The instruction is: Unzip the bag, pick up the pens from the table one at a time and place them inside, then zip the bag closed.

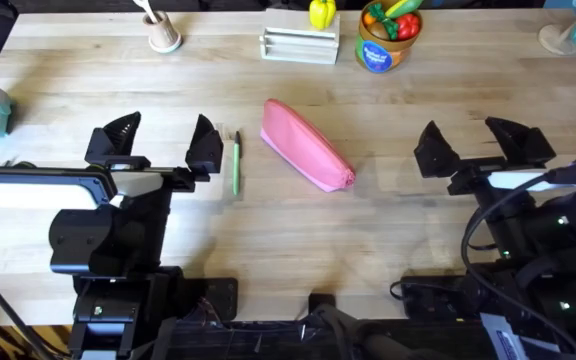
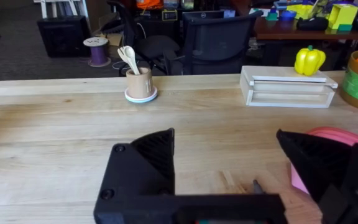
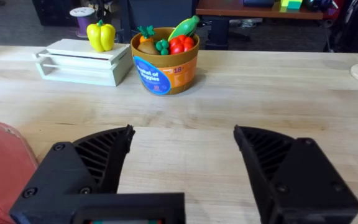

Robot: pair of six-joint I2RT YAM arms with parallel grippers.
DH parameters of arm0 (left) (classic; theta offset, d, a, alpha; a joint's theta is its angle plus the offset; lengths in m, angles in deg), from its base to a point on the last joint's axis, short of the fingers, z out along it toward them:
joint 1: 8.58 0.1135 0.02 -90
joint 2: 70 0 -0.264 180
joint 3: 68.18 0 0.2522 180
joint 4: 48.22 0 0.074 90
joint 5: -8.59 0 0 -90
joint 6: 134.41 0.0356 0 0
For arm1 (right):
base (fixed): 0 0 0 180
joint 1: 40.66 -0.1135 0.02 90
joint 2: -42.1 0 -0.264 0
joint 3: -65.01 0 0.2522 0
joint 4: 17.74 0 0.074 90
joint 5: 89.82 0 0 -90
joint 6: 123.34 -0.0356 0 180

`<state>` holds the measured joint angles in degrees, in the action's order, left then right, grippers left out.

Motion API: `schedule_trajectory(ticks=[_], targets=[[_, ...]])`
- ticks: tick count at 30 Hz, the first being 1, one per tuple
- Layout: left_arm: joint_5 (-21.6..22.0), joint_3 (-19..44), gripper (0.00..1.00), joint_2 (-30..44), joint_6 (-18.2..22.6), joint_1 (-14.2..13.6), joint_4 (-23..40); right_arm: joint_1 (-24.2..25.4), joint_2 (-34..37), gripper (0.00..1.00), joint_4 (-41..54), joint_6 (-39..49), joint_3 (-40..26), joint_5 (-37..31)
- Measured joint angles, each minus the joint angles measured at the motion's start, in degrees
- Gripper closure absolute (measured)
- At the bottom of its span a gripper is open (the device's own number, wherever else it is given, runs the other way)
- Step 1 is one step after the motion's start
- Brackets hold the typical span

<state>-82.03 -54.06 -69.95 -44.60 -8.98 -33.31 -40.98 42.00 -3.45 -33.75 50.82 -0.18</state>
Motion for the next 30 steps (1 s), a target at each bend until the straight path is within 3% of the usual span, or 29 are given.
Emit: schedule_trajectory(ticks=[21,26,30], targets=[[0.0,0.0,0.010,0.0,0.0,0.0,0.1,0.0,0.0,0.004,1.0,0.0,-0.2,-0.2],[-0.1,2.0,0.009,0.2,0.3,0.0,3.4,0.0,0.3,0.004,10.7,0.0,-4.7,0.0],[-2.3,9.4,0.009,4.0,4.0,0.0,9.3,0.0,3.6,0.004,19.2,0.0,-12.0,-0.3]])
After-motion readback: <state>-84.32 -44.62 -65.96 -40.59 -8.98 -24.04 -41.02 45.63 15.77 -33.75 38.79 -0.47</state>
